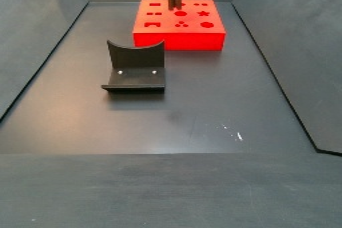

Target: Insert the 3 prong object.

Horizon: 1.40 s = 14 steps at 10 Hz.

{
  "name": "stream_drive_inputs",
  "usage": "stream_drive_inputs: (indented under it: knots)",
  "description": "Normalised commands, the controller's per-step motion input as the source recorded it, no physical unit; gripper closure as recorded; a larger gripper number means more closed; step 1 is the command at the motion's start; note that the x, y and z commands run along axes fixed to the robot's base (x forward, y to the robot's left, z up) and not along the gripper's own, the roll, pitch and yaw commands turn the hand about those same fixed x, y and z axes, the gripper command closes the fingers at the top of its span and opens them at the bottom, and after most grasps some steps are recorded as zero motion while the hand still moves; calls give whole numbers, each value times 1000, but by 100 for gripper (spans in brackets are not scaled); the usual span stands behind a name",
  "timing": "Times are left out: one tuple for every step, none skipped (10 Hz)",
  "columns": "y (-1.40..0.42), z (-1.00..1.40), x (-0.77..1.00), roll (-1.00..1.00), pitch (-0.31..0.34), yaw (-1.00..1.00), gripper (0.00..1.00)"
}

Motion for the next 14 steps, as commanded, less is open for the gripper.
stream_drive_inputs:
  knots:
    - [126, -343, -337, -13, -19, -160, 100]
    - [0, -117, -154, -60, -40, -11, 100]
    - [0, -54, -29, 0, -11, 17, 100]
    - [-11, -103, 0, 0, -9, 23, 100]
    - [-26, -260, 0, 43, -27, 17, 100]
    - [0, -263, 0, 27, -23, 0, 100]
    - [0, -203, 0, 0, -3, 0, 100]
    - [0, -197, 0, 0, -3, 0, 100]
    - [0, -217, 0, 31, 0, 0, 100]
    - [0, -200, 0, 34, 0, 0, 100]
    - [0, -174, 3, 41, 0, 0, 100]
    - [0, -149, 123, 51, 0, 0, 100]
    - [0, -123, 143, 44, 0, 0, 100]
    - [0, -120, 94, 53, 0, 0, 100]
